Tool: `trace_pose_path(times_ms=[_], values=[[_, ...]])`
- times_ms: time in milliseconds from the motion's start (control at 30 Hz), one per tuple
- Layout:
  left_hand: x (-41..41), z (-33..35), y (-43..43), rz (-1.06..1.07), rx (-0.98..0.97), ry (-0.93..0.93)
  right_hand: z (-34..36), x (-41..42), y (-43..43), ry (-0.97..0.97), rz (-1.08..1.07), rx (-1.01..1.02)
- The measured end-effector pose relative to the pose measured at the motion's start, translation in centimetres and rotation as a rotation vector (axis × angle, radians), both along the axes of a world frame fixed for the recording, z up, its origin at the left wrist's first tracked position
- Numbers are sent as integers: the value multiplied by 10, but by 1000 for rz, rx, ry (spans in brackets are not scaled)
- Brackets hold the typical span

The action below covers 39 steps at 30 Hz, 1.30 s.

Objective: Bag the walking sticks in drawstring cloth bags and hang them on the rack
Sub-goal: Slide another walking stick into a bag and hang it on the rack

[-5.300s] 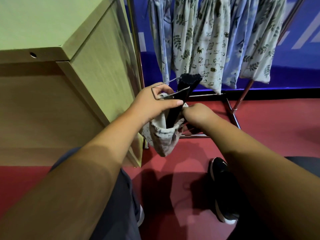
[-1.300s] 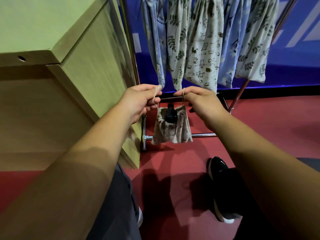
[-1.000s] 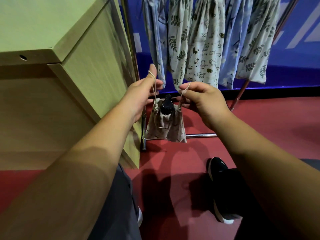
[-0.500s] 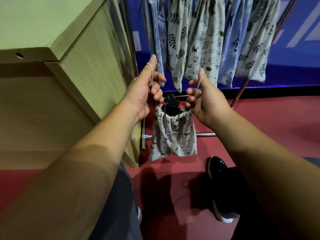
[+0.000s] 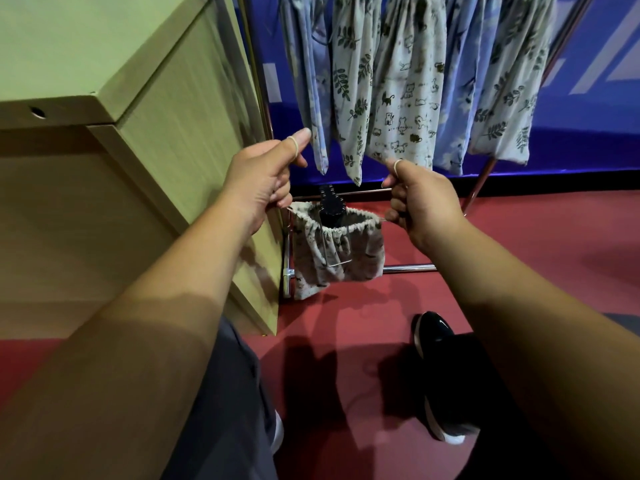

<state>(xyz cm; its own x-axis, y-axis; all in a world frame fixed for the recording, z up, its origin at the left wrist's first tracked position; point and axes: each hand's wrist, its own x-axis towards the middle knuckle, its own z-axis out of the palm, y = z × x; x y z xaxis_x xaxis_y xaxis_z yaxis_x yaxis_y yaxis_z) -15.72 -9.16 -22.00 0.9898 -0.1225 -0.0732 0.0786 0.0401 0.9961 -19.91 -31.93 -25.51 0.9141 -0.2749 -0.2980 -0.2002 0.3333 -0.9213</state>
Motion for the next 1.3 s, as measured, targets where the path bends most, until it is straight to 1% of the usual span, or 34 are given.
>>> trace_pose_path(times_ms=[133, 233, 300, 400, 467, 600, 767, 900, 1033, 1100, 1167, 1200, 1300], values=[[1, -1, 10, -7, 126, -42, -1, 2, -4, -5, -17, -28], [-5, -5, 13, -48, 382, -165, -3, 2, -8, 3, -25, -121], [-9, -9, 14, -101, 518, -234, -4, 0, -10, -1, -23, -208], [-12, -16, 17, -238, 634, -235, -6, -7, -10, -31, -5, -364], [-14, -18, 17, -314, 704, -248, -6, -11, -9, -51, 10, -434], [-21, -12, 17, -345, 812, -242, -4, -14, -15, -44, 17, -484], [-23, -10, 20, -383, 793, -220, -4, -17, -19, -27, 20, -522], [-18, -15, 24, -368, 750, -181, 0, -15, -24, -25, -5, -511], [-16, -16, 23, -347, 754, -178, -4, -13, -24, -18, -3, -546], [-17, -16, 22, -328, 698, -157, -7, -11, -23, -19, 5, -533], [-16, -15, 20, -299, 593, -117, -11, -10, -24, -21, 19, -498], [-16, -14, 19, -280, 520, -91, -12, -9, -25, -20, 32, -454], [-10, -13, 18, -285, 348, -60, -9, -6, -21, -30, 142, -228]])
